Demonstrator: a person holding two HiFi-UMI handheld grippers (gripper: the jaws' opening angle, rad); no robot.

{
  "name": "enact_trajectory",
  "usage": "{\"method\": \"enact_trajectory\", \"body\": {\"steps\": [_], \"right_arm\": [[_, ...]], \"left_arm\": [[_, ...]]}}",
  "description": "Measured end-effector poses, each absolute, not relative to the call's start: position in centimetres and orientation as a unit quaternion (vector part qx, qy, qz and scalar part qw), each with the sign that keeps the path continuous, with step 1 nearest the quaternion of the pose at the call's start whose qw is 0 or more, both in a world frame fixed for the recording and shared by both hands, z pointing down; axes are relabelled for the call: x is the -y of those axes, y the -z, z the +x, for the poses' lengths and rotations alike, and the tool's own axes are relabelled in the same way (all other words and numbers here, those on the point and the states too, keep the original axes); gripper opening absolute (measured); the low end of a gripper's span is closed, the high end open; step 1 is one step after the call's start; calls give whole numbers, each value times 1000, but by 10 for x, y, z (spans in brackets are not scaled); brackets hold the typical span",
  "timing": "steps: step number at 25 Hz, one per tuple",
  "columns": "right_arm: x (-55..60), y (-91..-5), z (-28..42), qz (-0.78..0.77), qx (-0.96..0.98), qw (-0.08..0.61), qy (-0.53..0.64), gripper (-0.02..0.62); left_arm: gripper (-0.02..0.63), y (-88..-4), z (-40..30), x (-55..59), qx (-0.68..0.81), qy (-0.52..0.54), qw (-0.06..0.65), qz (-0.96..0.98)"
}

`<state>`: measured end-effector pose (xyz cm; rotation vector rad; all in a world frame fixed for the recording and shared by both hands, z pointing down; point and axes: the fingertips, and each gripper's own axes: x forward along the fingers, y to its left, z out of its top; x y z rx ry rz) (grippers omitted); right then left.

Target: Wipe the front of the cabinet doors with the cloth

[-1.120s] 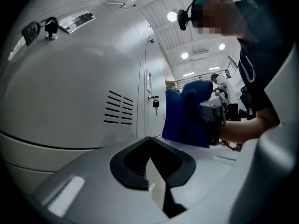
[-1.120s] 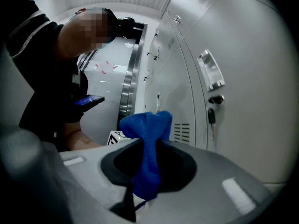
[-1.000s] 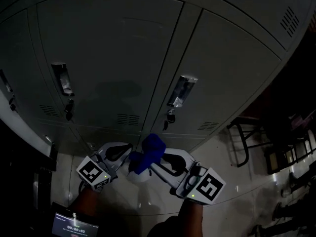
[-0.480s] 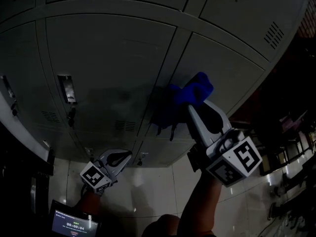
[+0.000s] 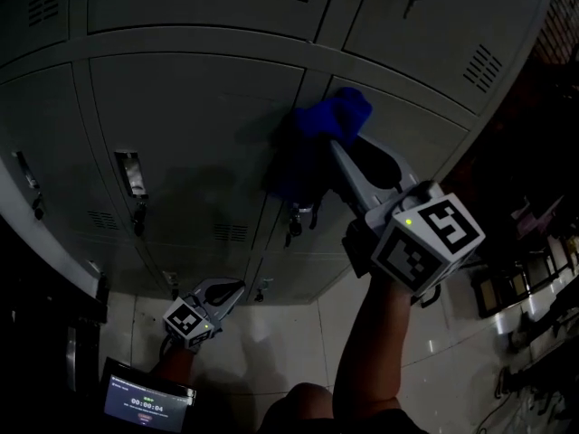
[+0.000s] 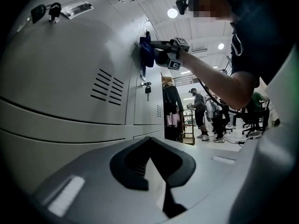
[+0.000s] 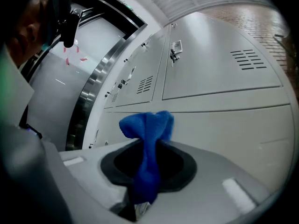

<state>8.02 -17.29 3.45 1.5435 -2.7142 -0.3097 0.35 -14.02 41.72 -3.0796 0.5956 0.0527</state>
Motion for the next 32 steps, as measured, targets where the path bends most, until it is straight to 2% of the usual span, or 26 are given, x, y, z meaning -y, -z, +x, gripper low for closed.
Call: {"method": "enact_trajectory", "body": {"steps": [8, 22, 32], "right_arm": [[181, -16, 103, 512, 852, 4, 104, 75], [163, -15, 242, 627, 770, -32, 110, 75], [155, -24, 298, 697, 706, -5, 124, 75]], "left_arm": [[5, -417, 5, 120, -183, 6, -4, -983], [5, -411, 36, 128, -174, 17, 0, -985], [5, -383, 22, 143, -198, -4, 1, -980]]}}
